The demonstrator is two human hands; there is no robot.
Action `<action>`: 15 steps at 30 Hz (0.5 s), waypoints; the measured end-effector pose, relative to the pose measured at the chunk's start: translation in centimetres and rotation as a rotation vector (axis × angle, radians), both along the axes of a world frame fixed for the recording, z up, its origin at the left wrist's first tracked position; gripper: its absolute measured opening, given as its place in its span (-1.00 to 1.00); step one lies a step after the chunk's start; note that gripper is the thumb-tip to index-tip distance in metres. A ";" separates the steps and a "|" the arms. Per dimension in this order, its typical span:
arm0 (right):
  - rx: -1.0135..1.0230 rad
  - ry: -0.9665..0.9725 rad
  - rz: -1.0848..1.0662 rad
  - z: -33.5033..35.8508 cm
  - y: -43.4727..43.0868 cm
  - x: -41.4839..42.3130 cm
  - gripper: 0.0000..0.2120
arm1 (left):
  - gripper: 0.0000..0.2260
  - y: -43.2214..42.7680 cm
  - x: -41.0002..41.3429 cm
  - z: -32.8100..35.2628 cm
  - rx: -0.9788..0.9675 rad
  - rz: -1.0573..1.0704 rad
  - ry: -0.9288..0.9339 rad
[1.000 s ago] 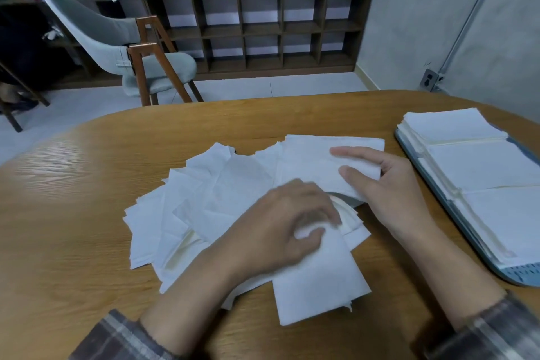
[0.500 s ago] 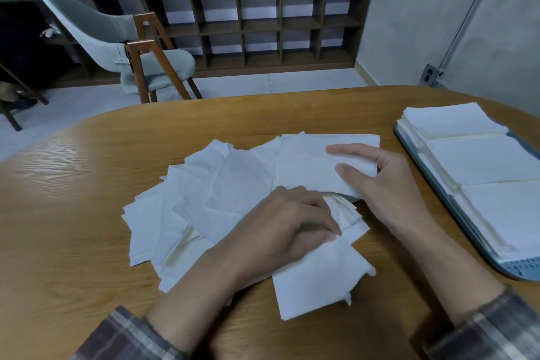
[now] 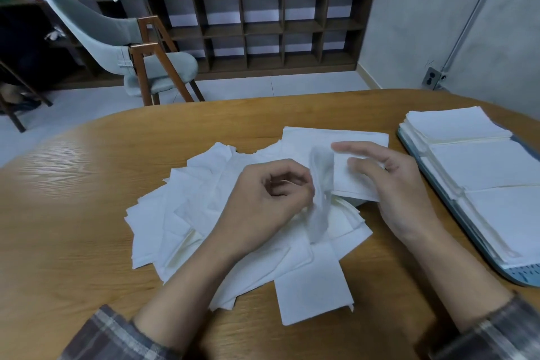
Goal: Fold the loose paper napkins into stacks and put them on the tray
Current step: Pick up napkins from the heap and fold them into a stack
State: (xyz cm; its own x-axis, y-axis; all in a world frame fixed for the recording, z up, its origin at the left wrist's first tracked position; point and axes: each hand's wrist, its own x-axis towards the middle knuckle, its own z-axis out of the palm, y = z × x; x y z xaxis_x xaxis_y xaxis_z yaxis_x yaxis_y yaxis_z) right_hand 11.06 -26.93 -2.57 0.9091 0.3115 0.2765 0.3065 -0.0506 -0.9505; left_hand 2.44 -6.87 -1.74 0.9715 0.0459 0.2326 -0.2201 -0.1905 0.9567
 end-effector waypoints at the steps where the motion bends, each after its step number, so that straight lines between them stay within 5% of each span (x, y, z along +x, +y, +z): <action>1: 0.033 -0.004 0.033 0.0 -0.1 0.1 -0.73 | -0.90 0.0 0.0 0.2 -0.026 0.019 0.030; 12: -0.060 -0.055 0.206 0.4 0.3 -1.1 -0.79 | -0.88 -0.3 -0.2 0.6 0.013 -0.120 0.257; 15: -0.012 -0.008 0.164 0.6 0.4 -1.5 -0.88 | -0.66 -0.7 -0.5 0.9 0.054 -0.114 0.253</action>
